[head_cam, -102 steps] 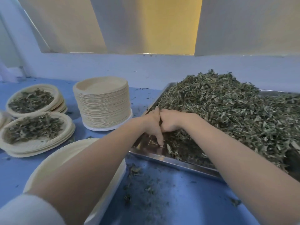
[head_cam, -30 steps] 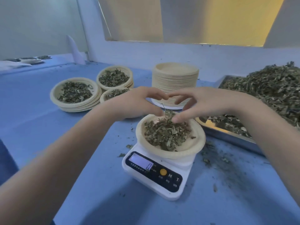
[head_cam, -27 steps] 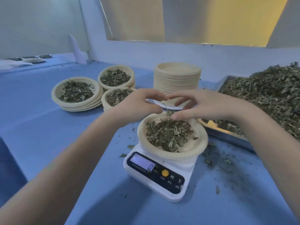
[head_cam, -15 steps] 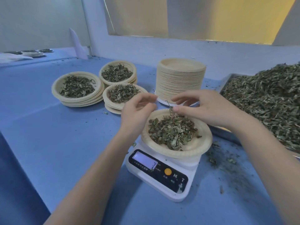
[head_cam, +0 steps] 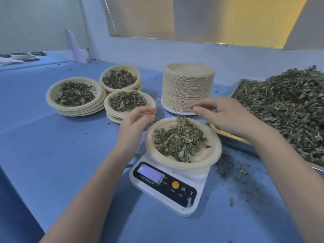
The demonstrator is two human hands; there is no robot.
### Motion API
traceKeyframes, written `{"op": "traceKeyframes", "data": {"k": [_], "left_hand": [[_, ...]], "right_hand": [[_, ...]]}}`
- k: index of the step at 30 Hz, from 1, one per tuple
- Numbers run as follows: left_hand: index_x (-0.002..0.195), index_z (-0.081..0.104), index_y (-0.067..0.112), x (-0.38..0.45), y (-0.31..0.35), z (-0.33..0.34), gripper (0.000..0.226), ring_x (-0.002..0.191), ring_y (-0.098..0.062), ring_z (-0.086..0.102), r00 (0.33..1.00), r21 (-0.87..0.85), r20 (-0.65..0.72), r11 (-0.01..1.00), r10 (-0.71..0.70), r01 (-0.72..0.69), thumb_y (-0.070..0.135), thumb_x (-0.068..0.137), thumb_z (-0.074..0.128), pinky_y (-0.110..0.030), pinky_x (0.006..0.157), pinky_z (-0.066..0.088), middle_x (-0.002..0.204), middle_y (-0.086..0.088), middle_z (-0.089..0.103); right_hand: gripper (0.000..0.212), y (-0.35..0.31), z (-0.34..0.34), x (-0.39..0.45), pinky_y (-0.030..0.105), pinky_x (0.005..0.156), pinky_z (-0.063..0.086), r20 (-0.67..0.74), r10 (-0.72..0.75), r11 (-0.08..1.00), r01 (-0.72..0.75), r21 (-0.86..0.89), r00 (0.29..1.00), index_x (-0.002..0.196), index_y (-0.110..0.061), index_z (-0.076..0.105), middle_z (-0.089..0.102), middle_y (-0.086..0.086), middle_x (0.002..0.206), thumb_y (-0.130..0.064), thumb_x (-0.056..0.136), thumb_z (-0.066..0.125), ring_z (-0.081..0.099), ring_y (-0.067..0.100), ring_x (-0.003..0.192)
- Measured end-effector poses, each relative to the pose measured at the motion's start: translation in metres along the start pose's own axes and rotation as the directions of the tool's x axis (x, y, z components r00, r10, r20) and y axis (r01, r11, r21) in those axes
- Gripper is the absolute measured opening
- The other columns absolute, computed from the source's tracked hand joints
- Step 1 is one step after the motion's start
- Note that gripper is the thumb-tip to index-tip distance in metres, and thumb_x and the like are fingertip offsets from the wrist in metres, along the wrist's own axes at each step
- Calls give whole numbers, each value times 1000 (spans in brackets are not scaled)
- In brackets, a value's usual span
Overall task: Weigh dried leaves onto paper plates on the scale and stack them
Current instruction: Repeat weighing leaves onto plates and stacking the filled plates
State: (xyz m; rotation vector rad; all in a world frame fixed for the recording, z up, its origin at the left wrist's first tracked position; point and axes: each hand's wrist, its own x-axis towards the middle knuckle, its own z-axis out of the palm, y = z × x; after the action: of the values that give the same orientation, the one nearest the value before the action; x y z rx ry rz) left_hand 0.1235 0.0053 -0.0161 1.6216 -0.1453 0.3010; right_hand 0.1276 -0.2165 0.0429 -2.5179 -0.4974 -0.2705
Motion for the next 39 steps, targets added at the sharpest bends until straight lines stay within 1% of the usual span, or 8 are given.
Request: {"op": "traceKeyframes", "data": {"k": [4, 7, 12, 15, 19, 26, 30, 39], "left_hand": [[114, 60, 33, 3, -5, -5, 45, 100, 1, 61, 973, 59, 190, 991, -130, 121, 44, 70, 65, -26, 87, 44, 109, 17, 65], [101, 57, 42, 3, -10, -5, 49, 118, -15, 52, 920, 92, 268, 958, -286, 271, 46, 56, 75, -41, 105, 38, 114, 15, 59], [137, 41, 38, -13, -11, -1, 87, 123, -6, 47, 917, 97, 288, 961, -276, 259, 63, 57, 65, -32, 105, 33, 134, 16, 49], [144, 31, 36, -5, -1, -1, 74, 118, -1, 38, 949, 116, 224, 973, -221, 199, 51, 79, 62, -22, 87, 29, 134, 19, 39], [145, 33, 31, 28, 14, -19, 61, 129, -9, 36, 975, 146, 104, 972, -198, 181, 43, 89, 54, -25, 93, 26, 143, 13, 37], [127, 41, 20, 72, 8, -57, 44, 111, 5, 51, 994, 181, -32, 978, -102, 106, 30, 88, 61, -1, 77, 38, 117, 19, 54], [136, 37, 17, 86, -7, -66, 61, 130, -21, 39, 977, 315, -204, 941, -58, 122, 38, 85, 63, -39, 110, 30, 135, 0, 47], [139, 34, 9, 107, -37, -71, 52, 133, -30, 24, 950, 634, -311, 748, 14, 196, 38, 96, 40, -39, 110, 15, 141, -14, 41]], "right_hand": [[105, 8, -8, -11, 16, 103, 29, 360, 53, 995, -78, 55, 931, 143, -46, 27, 30, -30, 141, -77, 52, 70, 35, -14, 120], [147, 20, -8, -20, 22, 114, 8, 602, 55, 998, -53, -20, 797, 145, -47, -10, -7, -37, 145, -72, 31, 79, 2, -13, 135], [151, 25, 2, -19, 18, 111, 7, 582, -5, 1000, 22, -22, 813, 143, -49, -15, -4, -37, 146, -66, 30, 84, 3, -15, 135], [151, 19, -2, -5, 16, 110, 13, 547, 1, 1000, 6, -12, 837, 143, -51, -13, 4, -33, 150, -64, 29, 86, 14, -14, 132], [154, 2, -7, 33, 20, 112, 16, 497, -4, 998, 33, -50, 868, 147, -43, -8, 14, -27, 149, -69, 26, 83, 17, -6, 135], [112, -23, 27, 117, 28, 100, 42, 187, 25, 991, -49, 125, 982, 149, -9, 22, 50, 2, 135, -15, 59, 88, 53, 12, 115], [65, -31, 65, 146, 48, 93, 46, 96, 19, 997, -27, 78, 995, 130, 9, 41, 58, 23, 122, -3, 73, 71, 58, 29, 101], [24, -28, 106, 161, 32, 76, 42, 130, -12, 995, 24, -92, 991, 114, -14, 55, 63, 10, 115, -16, 90, 51, 56, 30, 107]]}}
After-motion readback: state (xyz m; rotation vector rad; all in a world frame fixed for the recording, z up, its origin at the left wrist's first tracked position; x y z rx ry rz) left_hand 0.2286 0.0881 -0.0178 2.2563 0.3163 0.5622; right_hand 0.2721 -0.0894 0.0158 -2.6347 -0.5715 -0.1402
